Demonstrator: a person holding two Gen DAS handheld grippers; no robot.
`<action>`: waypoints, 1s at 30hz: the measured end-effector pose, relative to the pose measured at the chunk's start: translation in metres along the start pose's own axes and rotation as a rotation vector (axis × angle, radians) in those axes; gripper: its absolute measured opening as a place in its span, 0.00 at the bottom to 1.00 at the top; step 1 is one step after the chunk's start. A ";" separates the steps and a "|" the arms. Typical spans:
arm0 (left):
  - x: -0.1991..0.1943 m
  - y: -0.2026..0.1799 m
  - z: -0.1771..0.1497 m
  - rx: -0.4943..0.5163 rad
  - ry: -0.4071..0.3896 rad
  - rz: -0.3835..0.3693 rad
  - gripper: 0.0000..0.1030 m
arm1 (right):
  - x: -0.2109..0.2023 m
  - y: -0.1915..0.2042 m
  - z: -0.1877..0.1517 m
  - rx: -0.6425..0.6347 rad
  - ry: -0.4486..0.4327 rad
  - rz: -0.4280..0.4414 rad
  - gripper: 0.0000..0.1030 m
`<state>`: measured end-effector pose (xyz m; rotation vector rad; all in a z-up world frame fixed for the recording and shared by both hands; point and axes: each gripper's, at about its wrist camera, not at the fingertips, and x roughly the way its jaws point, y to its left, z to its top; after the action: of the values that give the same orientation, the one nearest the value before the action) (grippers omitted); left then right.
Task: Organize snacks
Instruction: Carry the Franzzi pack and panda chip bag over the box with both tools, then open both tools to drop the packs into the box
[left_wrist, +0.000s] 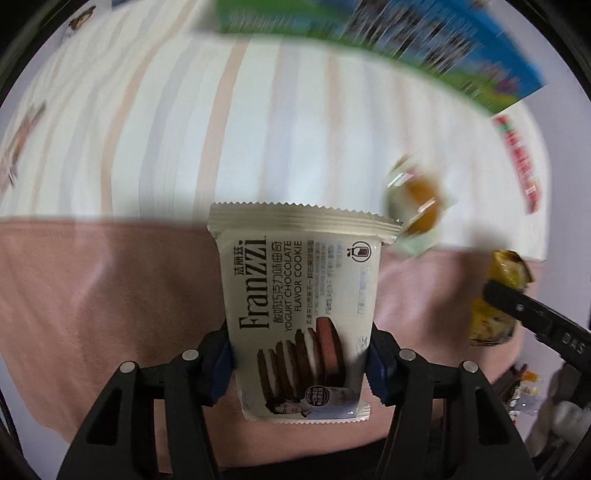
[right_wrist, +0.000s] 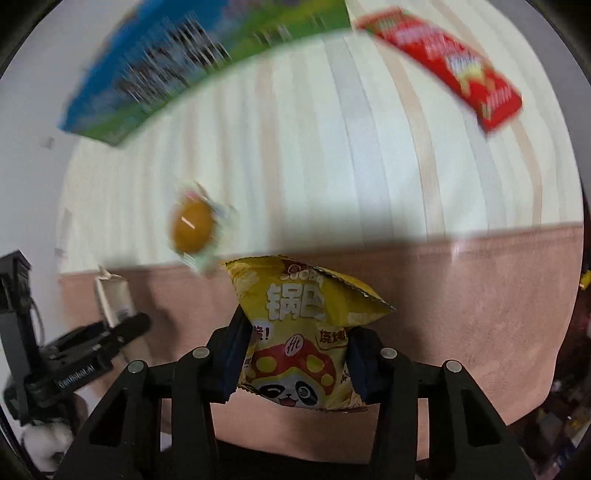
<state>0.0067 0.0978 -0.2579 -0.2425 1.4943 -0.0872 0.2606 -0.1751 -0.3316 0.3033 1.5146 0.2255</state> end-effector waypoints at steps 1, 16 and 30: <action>-0.016 -0.005 0.006 0.007 -0.027 -0.022 0.54 | -0.012 0.004 0.007 -0.004 -0.020 0.022 0.48; -0.141 -0.046 0.265 0.081 -0.249 -0.015 0.55 | -0.142 0.069 0.251 -0.174 -0.262 0.000 0.48; -0.053 -0.008 0.388 -0.011 -0.070 0.067 0.63 | -0.069 0.042 0.358 -0.093 -0.129 -0.114 0.68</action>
<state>0.3884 0.1417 -0.1817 -0.2020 1.4322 -0.0172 0.6166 -0.1782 -0.2421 0.1545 1.3842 0.1815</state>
